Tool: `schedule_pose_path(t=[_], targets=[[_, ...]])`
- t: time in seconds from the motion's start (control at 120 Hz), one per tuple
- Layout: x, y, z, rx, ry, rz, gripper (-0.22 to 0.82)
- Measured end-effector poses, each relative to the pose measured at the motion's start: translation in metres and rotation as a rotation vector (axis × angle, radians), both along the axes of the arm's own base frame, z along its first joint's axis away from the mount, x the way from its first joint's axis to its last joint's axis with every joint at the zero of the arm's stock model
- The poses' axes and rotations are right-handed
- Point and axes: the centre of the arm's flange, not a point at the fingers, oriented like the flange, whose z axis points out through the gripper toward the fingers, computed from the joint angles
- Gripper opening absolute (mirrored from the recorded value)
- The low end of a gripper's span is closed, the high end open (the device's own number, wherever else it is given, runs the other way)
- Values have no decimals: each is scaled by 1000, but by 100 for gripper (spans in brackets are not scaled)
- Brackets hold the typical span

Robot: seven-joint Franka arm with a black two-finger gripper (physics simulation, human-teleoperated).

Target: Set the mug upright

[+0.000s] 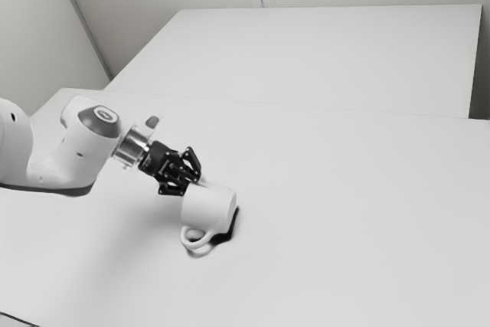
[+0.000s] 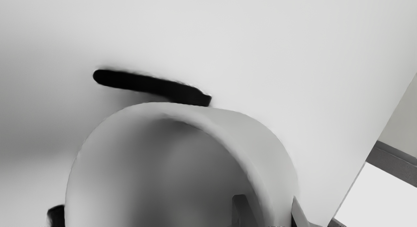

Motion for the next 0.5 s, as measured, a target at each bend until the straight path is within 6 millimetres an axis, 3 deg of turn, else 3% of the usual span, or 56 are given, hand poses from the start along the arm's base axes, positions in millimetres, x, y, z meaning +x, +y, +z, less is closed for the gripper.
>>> schedule_pose_path(t=[0.325,0.5], targets=[[2,-48,20,7,-23,-95,-16],[16,-43,45,96,-58,-138,-17]])
